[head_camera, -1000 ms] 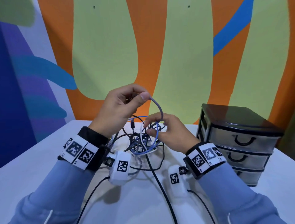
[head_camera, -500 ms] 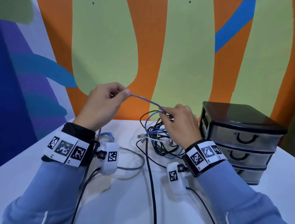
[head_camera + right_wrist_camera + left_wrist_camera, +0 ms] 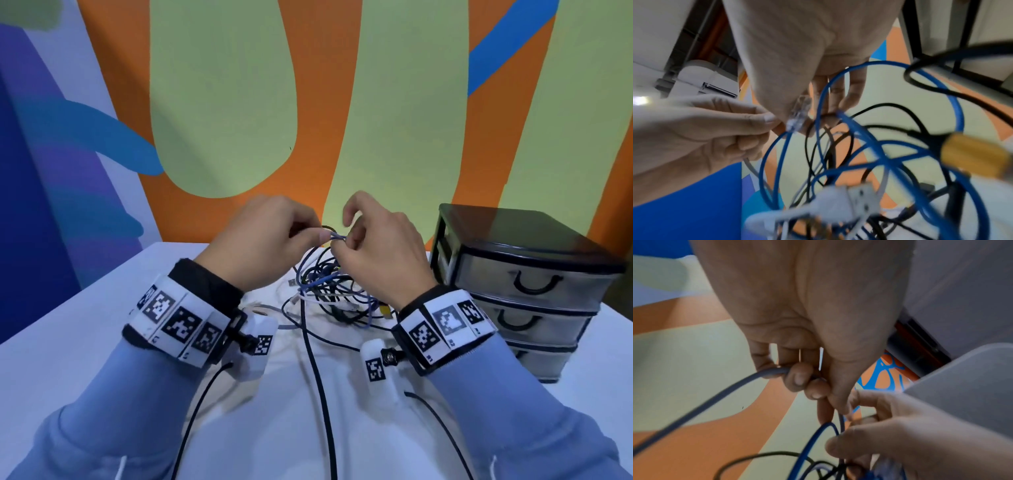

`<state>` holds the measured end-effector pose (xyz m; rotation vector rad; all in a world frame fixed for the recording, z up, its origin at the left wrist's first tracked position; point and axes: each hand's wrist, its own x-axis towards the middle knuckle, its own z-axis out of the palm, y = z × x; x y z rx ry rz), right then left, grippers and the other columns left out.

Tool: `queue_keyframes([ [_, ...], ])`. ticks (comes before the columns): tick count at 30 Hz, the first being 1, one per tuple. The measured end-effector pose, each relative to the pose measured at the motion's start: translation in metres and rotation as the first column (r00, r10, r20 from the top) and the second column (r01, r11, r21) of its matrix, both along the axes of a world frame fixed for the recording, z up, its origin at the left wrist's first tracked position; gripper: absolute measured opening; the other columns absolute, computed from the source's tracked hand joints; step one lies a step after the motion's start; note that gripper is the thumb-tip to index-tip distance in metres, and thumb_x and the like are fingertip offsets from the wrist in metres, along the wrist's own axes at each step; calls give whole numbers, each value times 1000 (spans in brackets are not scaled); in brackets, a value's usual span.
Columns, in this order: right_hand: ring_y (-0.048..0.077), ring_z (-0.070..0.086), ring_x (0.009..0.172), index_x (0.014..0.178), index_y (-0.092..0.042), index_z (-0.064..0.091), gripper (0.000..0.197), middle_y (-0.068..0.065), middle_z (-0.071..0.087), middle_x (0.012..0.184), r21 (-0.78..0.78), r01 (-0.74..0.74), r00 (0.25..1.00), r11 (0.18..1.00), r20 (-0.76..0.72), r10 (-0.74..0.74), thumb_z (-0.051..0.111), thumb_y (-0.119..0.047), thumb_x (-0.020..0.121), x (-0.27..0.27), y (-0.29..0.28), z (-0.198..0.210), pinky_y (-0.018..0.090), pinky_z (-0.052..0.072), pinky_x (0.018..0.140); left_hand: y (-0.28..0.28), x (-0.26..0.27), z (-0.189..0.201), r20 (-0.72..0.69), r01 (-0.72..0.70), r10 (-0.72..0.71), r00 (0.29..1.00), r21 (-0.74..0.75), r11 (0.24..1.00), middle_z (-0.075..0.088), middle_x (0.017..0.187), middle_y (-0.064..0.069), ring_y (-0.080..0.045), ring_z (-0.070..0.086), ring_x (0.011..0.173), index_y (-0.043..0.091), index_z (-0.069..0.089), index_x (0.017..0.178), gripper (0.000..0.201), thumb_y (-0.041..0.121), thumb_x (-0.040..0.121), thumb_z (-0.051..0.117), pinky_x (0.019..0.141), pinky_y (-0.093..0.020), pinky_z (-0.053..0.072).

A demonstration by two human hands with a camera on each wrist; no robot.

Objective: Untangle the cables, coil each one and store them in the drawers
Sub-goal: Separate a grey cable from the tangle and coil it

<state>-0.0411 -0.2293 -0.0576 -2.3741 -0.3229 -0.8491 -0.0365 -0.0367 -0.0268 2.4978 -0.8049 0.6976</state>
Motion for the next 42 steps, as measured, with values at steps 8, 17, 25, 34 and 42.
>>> queue_keyframes([
  [8,23,75,55,101,-18,59,17,7,72,92,304,-176,933,936,-252,258,74,-21,93,-4,-6,4,27,48,42,6,14,-8,-124,175,-242,962,-397,901,61,70,-8,-13,45,66,19,81,91,19,28,102,70,64,-32,34],
  [17,16,65,97,104,-40,74,22,-15,73,96,-117,-119,930,986,-362,70,80,-35,83,6,-6,-11,37,55,87,6,27,-13,-87,169,-356,931,-760,628,53,68,3,-13,42,66,6,76,97,21,20,105,63,62,-23,35],
  [25,25,61,105,123,-48,70,49,-8,70,105,-228,-154,902,961,-429,43,56,-18,87,2,-4,-10,37,53,85,14,13,0,-77,12,-51,996,-441,897,59,71,-14,-13,44,61,29,81,99,26,14,100,60,57,-28,35],
  [34,20,46,94,81,-33,79,18,-6,61,81,-250,-115,938,961,-346,22,62,-37,86,7,0,-14,31,31,64,9,3,-3,-85,23,-35,996,-137,990,51,50,12,-9,43,53,27,80,79,18,41,90,81,50,-21,27],
  [42,18,62,113,104,-47,77,25,-13,72,113,-184,-315,888,931,-405,220,73,-34,82,9,8,-20,43,49,101,1,8,-14,-80,-184,194,978,112,977,61,62,8,-8,55,64,23,66,75,25,37,93,78,54,-32,34],
])
